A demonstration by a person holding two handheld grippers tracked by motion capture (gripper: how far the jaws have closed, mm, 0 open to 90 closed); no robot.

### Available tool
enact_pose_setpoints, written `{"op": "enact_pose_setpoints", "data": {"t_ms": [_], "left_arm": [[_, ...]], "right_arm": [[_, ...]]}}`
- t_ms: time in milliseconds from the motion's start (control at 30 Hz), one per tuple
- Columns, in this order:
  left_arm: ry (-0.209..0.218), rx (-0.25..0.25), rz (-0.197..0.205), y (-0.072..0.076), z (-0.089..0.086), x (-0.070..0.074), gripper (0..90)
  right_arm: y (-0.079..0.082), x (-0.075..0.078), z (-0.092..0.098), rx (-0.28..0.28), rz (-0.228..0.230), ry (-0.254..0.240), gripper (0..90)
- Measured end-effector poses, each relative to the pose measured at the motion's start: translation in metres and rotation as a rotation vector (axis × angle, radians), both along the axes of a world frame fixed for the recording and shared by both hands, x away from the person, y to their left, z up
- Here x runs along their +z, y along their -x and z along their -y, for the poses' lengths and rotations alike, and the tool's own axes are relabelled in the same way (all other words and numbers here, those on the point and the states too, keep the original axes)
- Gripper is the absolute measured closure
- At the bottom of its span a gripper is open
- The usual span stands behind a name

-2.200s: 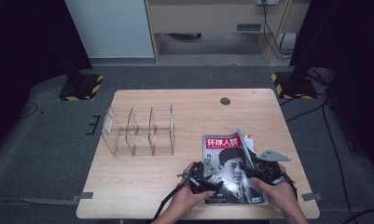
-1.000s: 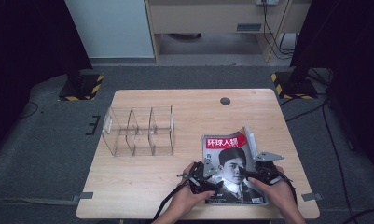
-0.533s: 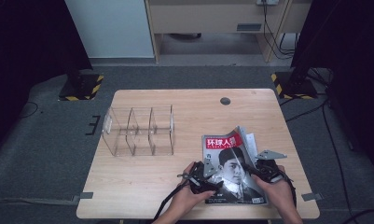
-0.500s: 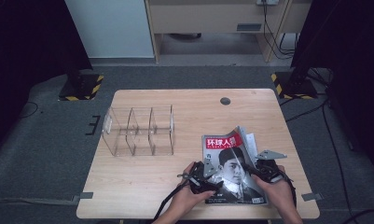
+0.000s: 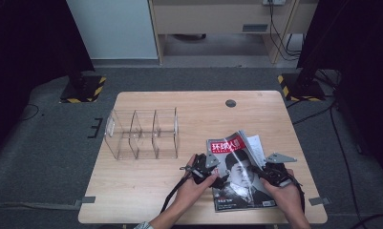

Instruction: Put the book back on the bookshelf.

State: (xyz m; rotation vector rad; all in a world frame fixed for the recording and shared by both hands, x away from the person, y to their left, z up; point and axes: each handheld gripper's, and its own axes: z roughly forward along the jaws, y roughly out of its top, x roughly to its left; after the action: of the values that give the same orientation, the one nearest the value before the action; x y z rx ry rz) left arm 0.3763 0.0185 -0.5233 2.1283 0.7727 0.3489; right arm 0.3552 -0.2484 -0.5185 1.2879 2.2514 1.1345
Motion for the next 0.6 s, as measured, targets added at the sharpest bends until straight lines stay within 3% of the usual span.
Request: {"op": "enact_pose_setpoints", "data": {"t_ms": [133, 267, 600], "left_arm": [[0.035, 0.035, -0.025, -0.003, -0.009, 0.001, 4.4], [0.048, 0.045, -0.039, -0.004, -0.013, 0.0, 4.3], [0.088, 0.063, -0.092, -0.008, -0.019, -0.004, 4.7]], "right_arm": [[0.001, 0.002, 0.0, 0.002, 0.013, -0.005, 87.5], [0.003, 0.005, 0.0, 0.0, 0.013, -0.019, 87.6], [0.007, 0.015, 0.0, 0.027, 0.063, -0.056, 87.7]]}}
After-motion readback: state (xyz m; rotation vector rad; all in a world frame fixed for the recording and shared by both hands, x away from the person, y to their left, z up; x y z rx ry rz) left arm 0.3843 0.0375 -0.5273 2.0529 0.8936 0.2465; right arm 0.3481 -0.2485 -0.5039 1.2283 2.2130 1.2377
